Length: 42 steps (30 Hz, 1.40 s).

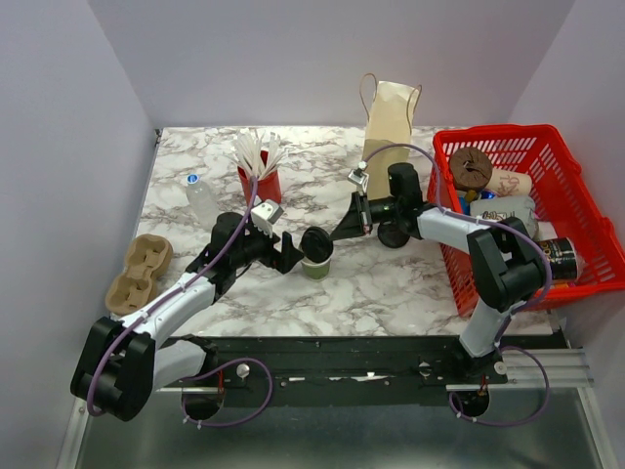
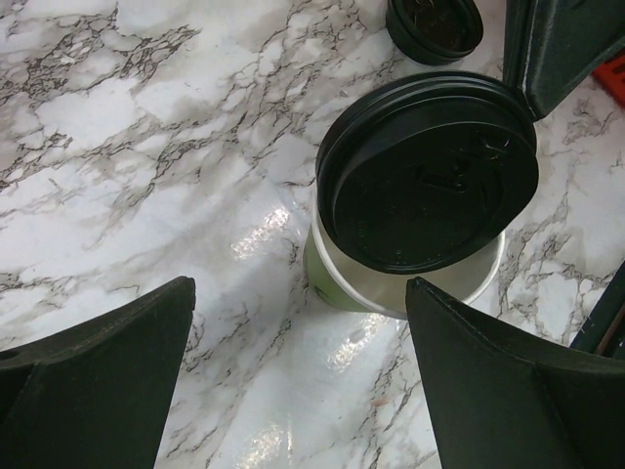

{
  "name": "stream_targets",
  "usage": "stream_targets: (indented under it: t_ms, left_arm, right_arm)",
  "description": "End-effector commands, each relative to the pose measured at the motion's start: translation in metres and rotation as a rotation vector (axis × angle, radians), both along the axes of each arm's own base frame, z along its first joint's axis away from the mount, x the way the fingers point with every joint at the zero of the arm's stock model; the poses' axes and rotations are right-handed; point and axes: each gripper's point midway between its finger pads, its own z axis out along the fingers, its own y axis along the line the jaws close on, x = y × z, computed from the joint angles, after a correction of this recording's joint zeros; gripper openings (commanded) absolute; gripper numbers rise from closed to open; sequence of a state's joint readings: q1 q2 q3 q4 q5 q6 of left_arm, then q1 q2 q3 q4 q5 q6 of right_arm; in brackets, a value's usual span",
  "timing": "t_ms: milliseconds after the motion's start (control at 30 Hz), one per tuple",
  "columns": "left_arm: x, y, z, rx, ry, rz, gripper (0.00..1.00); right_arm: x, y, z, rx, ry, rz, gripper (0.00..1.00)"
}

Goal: Pack the takeout coffee

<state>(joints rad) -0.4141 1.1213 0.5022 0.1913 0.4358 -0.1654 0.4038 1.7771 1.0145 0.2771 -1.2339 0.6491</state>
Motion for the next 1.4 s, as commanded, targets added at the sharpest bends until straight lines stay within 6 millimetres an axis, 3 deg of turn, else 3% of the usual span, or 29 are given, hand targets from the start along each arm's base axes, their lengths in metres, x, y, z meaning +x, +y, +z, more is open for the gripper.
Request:
stream_targets:
  t_ms: [0, 333, 533, 1367]
  left_arm:
    - [-0.002, -0.002, 0.006, -0.013, -0.029, -0.017, 0.96]
    - [-0.004, -0.005, 0.008, -0.029, -0.037, -0.041, 0.96]
    - [-0.005, -0.008, 0.011, -0.043, -0.041, -0.060, 0.96]
    - [-0.008, -0.015, 0.014, -0.068, -0.039, -0.097, 0.96]
  right_arm:
    - [0.005, -0.002, 0.010, -0.007, -0.060, -0.023, 0.14]
    - [0.006, -0.004, 0.004, -0.044, -0.073, -0.044, 0.30]
    - [0.010, -0.005, -0.006, -0.086, -0.077, -0.063, 0.34]
    - [0.017, -0.007, -0.038, -0.174, -0.081, -0.067, 0.38]
